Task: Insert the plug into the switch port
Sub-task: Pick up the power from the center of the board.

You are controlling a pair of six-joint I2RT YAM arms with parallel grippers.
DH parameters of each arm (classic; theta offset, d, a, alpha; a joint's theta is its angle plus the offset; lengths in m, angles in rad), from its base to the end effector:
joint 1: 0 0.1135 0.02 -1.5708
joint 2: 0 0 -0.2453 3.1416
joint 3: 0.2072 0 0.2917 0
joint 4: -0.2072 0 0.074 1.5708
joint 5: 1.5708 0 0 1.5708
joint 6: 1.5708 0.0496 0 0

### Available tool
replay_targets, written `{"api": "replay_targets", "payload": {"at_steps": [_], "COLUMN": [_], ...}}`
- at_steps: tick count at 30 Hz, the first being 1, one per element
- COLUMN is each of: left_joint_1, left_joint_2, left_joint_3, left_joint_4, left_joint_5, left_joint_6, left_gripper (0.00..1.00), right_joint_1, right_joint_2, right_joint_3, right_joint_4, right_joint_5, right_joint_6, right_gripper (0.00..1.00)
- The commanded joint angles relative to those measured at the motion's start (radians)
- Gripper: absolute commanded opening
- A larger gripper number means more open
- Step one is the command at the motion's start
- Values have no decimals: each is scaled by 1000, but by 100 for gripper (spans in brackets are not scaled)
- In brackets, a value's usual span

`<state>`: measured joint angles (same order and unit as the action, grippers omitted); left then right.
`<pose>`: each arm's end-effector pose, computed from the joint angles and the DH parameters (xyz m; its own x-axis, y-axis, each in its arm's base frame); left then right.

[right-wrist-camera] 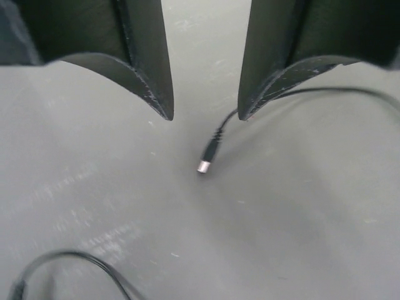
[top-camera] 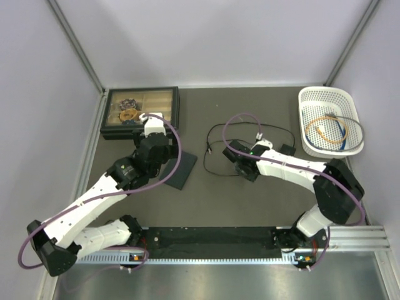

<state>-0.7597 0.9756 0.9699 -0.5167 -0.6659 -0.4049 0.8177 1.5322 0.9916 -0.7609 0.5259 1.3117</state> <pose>0.2141 -0.1611 0.3186 -0.3929 -0.0540 -0.9180 -0.0015 0.9983 -0.0581 0.2352 0.2144 0.1505 -0.6905 0.4858 -0.5359 0.4990 0.8563 0.1332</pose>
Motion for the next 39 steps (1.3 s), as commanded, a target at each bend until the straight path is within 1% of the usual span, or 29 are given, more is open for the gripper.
{"api": "replay_targets", "payload": {"at_steps": [1, 5, 8, 12, 17, 22, 28, 31, 35, 39], "left_joint_1": [3, 3, 2, 5, 5, 23, 65, 69, 79, 86], "left_joint_2": [3, -23, -41, -38, -34, -23, -25, -23, -25, -26], "left_joint_3": [-13, -33, -40, -45, -49, -48, -50, -51, -53, -53], "left_joint_4": [18, 29, 38, 38, 35, 34, 38, 41, 40, 40], "left_joint_5": [28, 28, 20, 20, 26, 52, 107, 112, 126, 135], "left_joint_6": [57, 66, 71, 71, 69, 66, 58, 58, 55, 55], "left_gripper": [99, 99, 99, 99, 99, 99, 99, 99, 99, 99], "right_joint_1": [15, 15, 15, 15, 15, 15, 3, -9, -23, -26], "right_joint_2": [43, 80, 107, 129, 102, 33, 78, 105, 137, 166], "right_joint_3": [41, 36, 36, 50, 64, 38, 59, 56, 48, 42], "right_joint_4": [-84, -60, -14, 5, -14, 0, 9, 14, 46, 84], "right_joint_5": [28, 14, 2, 6, 9, 48, 43, 31, 22, 2], "right_joint_6": [184, 207, 208, 224, 231, 271, 299, 314, 302, 294], "right_gripper": [44, 40, 39, 37, 37, 38, 38, 36, 30, 28]}}
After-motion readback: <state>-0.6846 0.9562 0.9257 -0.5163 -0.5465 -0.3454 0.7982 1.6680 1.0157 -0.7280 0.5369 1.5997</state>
